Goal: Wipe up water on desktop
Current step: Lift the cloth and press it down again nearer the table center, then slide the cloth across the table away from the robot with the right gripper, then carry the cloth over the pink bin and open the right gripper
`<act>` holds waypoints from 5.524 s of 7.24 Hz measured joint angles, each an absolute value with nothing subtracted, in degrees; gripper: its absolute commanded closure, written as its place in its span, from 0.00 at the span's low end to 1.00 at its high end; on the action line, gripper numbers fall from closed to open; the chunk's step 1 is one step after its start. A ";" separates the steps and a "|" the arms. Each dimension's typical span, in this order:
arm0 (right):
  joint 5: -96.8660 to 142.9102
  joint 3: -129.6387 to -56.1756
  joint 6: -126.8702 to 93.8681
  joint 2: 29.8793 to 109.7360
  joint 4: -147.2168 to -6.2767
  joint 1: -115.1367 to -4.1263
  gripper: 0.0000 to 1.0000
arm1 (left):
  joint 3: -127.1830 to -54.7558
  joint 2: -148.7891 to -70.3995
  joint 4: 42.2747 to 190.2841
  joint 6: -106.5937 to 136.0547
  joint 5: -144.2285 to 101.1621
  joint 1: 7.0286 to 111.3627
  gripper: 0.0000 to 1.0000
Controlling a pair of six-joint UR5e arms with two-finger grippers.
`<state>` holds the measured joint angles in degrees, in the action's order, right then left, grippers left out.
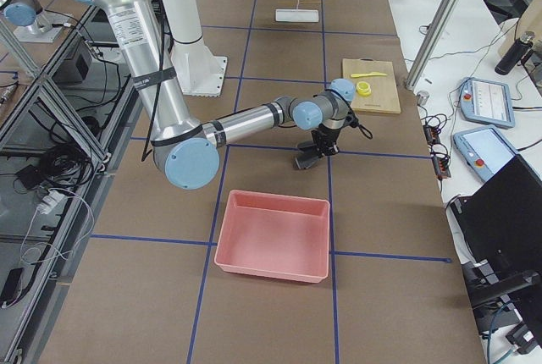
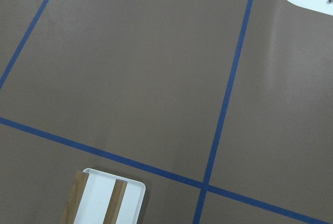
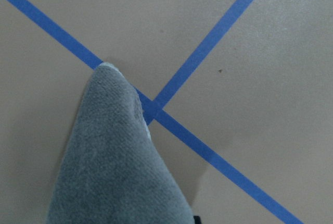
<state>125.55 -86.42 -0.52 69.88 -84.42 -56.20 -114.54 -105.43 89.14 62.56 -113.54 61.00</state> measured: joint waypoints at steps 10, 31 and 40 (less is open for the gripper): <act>126.97 -111.75 -23.50 85.08 -83.69 -38.66 1.00 | -108.71 -88.46 89.87 8.76 -126.55 82.59 0.02; 135.41 -102.19 -7.75 67.56 -104.23 -82.47 1.00 | -104.73 -88.93 90.99 6.50 -127.60 84.23 0.02; 127.28 -110.65 19.09 92.17 -123.67 -88.18 0.00 | -104.50 -87.98 91.03 5.87 -127.53 84.46 0.02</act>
<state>127.28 -110.65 19.09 92.17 -123.67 -88.18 -104.50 -87.98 91.03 5.87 -127.53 84.46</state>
